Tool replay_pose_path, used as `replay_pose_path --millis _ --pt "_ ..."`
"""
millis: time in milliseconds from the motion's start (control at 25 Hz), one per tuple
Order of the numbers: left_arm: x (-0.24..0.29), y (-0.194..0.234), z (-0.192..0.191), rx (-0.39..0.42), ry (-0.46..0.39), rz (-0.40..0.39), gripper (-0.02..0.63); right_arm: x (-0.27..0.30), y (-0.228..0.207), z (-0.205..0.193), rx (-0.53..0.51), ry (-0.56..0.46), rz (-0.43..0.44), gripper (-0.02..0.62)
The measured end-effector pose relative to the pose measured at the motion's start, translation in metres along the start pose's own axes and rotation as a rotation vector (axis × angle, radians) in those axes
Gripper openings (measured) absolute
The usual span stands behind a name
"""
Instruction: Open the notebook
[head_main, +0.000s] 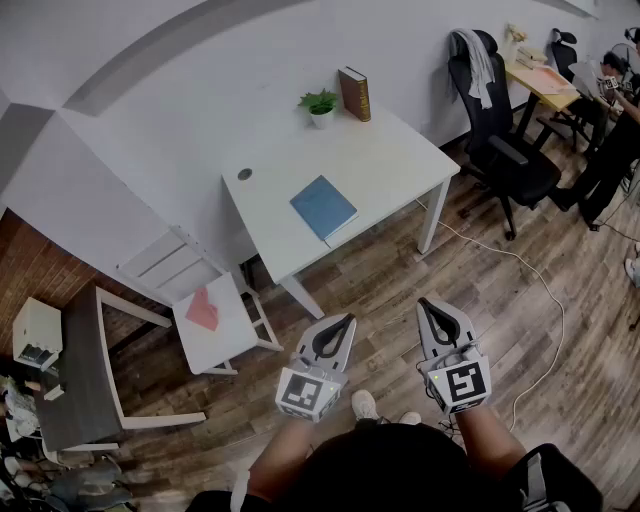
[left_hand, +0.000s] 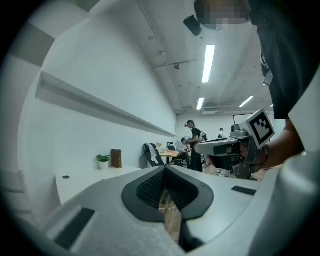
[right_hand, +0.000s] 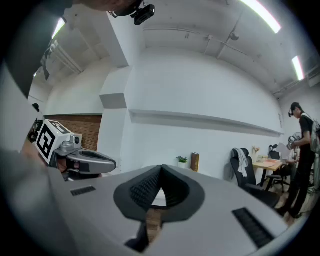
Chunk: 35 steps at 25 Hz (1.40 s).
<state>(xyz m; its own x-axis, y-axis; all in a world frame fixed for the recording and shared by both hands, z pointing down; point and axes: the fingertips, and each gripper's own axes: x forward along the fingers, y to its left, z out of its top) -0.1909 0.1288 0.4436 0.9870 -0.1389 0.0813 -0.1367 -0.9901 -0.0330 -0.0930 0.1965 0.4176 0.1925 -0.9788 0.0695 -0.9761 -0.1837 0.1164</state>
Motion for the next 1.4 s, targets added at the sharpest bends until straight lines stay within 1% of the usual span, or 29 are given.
replay_pose_path --millis 80,160,360,560,840,1000,1160,1240,1400 --pt "-0.002 -0.014 0.002 0.011 0.015 -0.018 0.005 -0.012 0.002 0.002 0.037 -0.007 -0.002 0.002" --pt "-0.005 -0.027 0.004 0.02 0.02 -0.029 0.005 -0.023 0.002 0.003 0.042 -0.013 -0.003 0.002" --pt "-0.004 -0.033 0.005 0.027 0.034 -0.012 0.005 -0.033 -0.008 0.003 0.043 -0.013 -0.013 0.002" --pt "0.006 -0.018 0.009 0.026 0.022 -0.02 0.005 -0.021 -0.012 0.008 0.071 -0.056 0.003 0.002" --pt "0.024 0.018 0.012 0.015 -0.005 -0.019 0.005 0.003 -0.021 0.018 0.097 -0.071 -0.045 0.002" --pt "0.035 0.033 0.011 0.007 0.001 -0.019 0.005 0.014 -0.026 0.022 0.068 -0.077 -0.06 0.002" --pt "0.06 0.036 0.01 0.015 0.011 -0.043 0.005 0.028 -0.05 0.024 0.052 -0.058 -0.099 0.002" --pt "0.074 0.041 0.008 -0.002 0.02 -0.043 0.005 0.04 -0.065 0.021 0.061 -0.059 -0.103 0.002" --pt "0.112 0.064 0.008 -0.04 0.02 0.013 0.005 0.071 -0.102 0.012 0.065 -0.076 -0.076 0.002"
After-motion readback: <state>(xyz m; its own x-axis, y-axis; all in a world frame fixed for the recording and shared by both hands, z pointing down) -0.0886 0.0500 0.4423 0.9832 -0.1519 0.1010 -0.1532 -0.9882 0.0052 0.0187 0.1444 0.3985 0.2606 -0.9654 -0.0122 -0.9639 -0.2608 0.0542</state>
